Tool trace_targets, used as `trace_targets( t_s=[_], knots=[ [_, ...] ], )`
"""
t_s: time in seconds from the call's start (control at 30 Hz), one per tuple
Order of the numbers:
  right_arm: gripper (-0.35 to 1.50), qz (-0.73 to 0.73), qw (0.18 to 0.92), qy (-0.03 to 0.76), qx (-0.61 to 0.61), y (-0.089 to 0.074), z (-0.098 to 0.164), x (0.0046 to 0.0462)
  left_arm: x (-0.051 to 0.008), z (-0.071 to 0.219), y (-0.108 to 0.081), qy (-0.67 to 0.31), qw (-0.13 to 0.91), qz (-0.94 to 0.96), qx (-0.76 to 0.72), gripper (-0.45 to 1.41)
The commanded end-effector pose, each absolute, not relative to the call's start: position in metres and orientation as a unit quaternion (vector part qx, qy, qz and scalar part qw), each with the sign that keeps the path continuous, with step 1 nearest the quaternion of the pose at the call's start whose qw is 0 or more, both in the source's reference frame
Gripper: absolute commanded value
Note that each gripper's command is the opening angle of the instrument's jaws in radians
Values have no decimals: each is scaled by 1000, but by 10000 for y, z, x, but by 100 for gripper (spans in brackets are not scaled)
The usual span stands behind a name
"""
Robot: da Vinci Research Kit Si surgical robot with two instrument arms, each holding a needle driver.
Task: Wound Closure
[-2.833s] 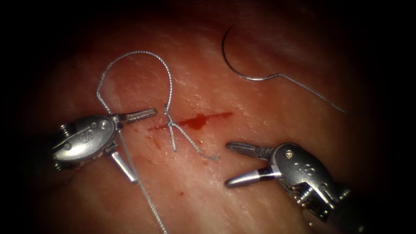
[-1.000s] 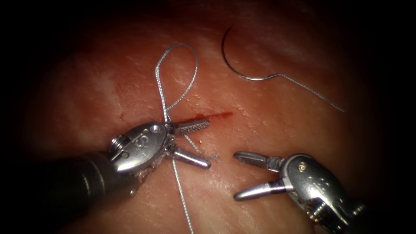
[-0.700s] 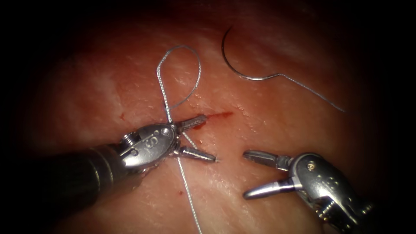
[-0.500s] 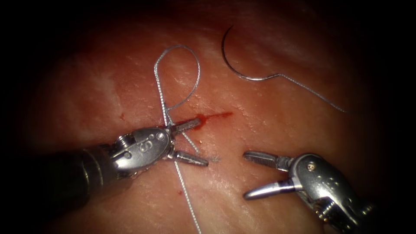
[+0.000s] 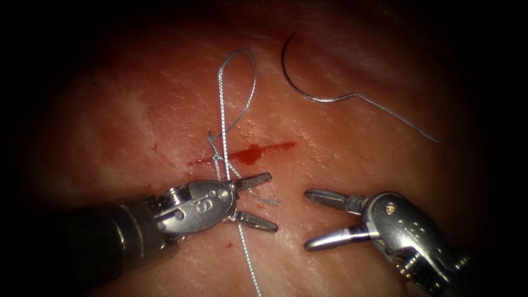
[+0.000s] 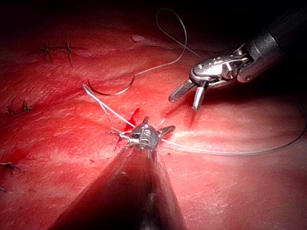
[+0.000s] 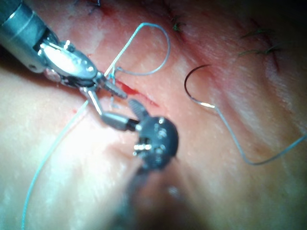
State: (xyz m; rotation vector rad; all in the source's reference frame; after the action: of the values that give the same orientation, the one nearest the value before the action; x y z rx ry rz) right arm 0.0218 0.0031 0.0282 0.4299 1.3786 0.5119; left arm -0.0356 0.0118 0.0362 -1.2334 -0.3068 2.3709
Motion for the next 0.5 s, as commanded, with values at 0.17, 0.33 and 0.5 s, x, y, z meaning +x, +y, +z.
trace_targets(
  t_s=[0.17, 0.33, 0.5],
  knots=[
    [128, 230, 720, 625, 195, 35, 287, 227, -359, 377, 118, -104, 208, 865, -445, -10],
    [128, 230, 720, 625, 194, 37, 289, 226, -354, 367, 117, -80, 160, 875, -451, -45],
    [126, 231, 721, 625, 192, 40, 295, 226, -348, 348, 120, -70, 156, 871, -461, -45]
  ],
)
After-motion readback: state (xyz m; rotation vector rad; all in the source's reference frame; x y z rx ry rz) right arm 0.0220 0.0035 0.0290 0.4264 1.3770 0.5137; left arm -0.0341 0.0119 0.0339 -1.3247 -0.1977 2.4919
